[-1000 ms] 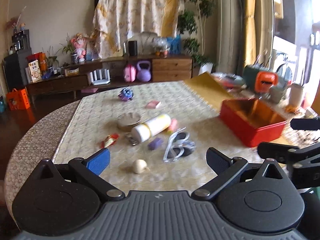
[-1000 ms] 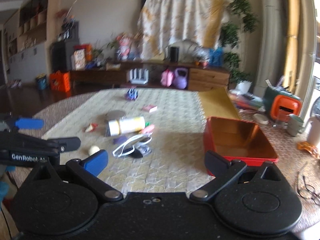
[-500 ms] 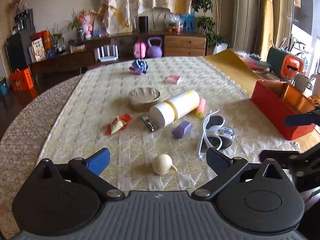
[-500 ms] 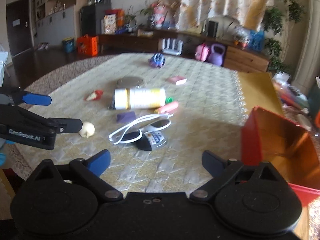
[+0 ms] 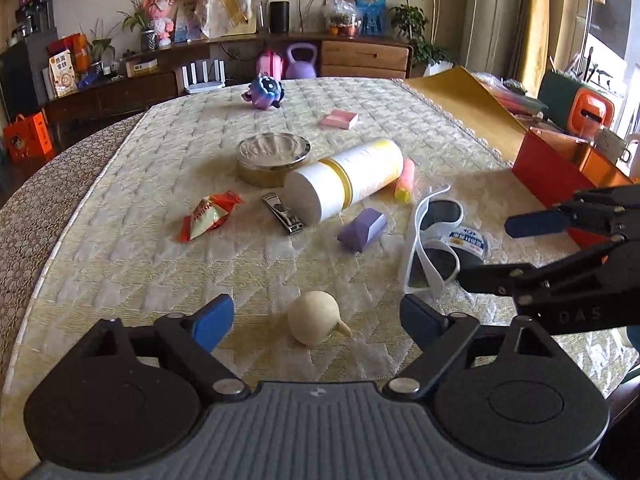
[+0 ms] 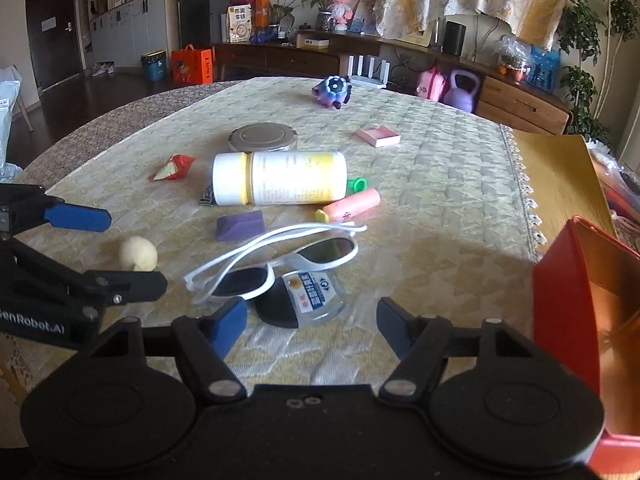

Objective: Organize rigid objects
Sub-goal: 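Grasp the cream ball with the left tool while the right tool grasps the clear blue-labeled case, then carry the cream ball and clear case with both tools over the red tin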

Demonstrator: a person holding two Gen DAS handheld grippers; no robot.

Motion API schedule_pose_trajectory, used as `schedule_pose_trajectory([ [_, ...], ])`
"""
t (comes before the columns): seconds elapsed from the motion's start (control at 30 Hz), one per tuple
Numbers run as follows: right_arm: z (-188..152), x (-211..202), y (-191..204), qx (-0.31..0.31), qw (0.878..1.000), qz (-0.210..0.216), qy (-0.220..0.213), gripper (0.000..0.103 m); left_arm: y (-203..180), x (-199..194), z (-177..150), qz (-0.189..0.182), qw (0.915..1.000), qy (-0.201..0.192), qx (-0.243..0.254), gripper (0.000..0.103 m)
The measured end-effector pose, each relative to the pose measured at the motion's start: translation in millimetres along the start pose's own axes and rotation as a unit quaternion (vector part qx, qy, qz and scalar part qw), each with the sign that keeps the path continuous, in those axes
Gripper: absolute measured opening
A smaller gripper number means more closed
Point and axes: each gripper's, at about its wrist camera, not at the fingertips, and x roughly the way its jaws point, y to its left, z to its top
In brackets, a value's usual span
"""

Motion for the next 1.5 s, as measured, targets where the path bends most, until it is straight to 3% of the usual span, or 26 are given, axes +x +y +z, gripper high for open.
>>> schedule_pose_trajectory([
  [0.2, 3, 11, 0, -0.007, 1.0, 0.008, 0.005, 0.06, -1, 7, -2, -0.006, 0.9999, 0.009, 0.004, 0.065],
  [0.33, 4, 15, 2, -0.008, 1.0, 0.011, 0.005, 0.057, -1, 7, -2, -0.004, 0.9999, 0.007, 0.006, 0.062],
  [0.63, 5, 17, 1, 0.002, 1.0, 0.012, 0.003, 0.054, -4, 5, -2, -0.001, 0.9999, 0.005, 0.017, 0.035],
  [0.97, -11, -3, -4, 0.042, 0.999, -0.004, 0.002, 0.054, -10, -7, 2, 0.013, 0.9996, 0.014, 0.023, 0.034],
  [1.1, -19, -20, -8, 0.063, 0.998, -0.008, 0.0, 0.054, -17, -20, 7, 0.008, 0.9994, 0.01, 0.032, 0.029],
  [1.5, -24, -94, -20, 0.092, 0.994, -0.025, -0.05, 0.054, -56, -66, 22, -0.013, 0.9956, -0.033, 0.087, 0.023],
])
